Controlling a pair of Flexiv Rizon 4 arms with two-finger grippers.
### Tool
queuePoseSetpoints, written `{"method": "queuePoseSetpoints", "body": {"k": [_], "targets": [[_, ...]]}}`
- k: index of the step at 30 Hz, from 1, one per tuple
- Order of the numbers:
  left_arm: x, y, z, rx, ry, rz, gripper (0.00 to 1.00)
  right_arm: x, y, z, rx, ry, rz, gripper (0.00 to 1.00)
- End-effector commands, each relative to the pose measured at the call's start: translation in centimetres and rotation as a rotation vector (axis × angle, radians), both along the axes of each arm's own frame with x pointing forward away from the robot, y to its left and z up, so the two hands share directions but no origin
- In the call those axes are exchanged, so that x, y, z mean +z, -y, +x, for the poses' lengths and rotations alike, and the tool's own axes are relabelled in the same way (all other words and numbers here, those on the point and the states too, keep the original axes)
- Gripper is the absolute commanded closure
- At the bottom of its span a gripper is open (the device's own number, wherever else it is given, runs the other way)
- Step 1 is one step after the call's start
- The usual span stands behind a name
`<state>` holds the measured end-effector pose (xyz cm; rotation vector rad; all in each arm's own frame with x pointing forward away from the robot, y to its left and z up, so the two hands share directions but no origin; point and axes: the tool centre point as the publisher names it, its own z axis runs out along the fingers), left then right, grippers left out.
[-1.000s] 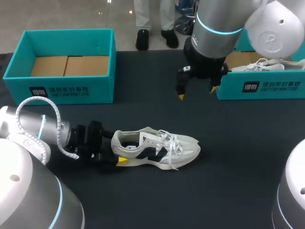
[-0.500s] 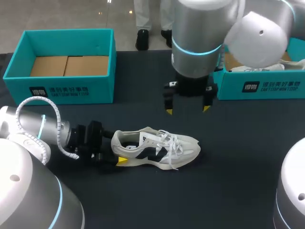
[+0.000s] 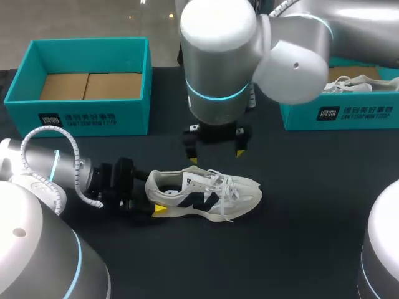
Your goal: Take the shoe out of the shoebox, open the shoe tongue, remove and reinsert the insole, then place the shoe into the shoebox
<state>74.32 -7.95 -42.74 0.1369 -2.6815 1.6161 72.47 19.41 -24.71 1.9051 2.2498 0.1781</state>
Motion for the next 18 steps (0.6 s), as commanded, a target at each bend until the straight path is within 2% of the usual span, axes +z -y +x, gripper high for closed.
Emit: {"method": "queuePoseSetpoints", "body": {"k": [1,13,18], "targets": [[-0.2,0.1,0.1,0.000,0.000,0.004,1.00,-0.6,-1.6,-0.3,0.000,0.013,-0.043,0.00],[-0.2,0.1,0.1,0.000,0.000,0.004,1.00,-0.6,-1.6,-0.3,0.000,0.013,-0.043,0.00],[-0.2,0.1,0.1,0.000,0.000,0.004,1.00,-2.8,-2.7,-0.3,-0.062,0.035,-0.087,0.00]]}}
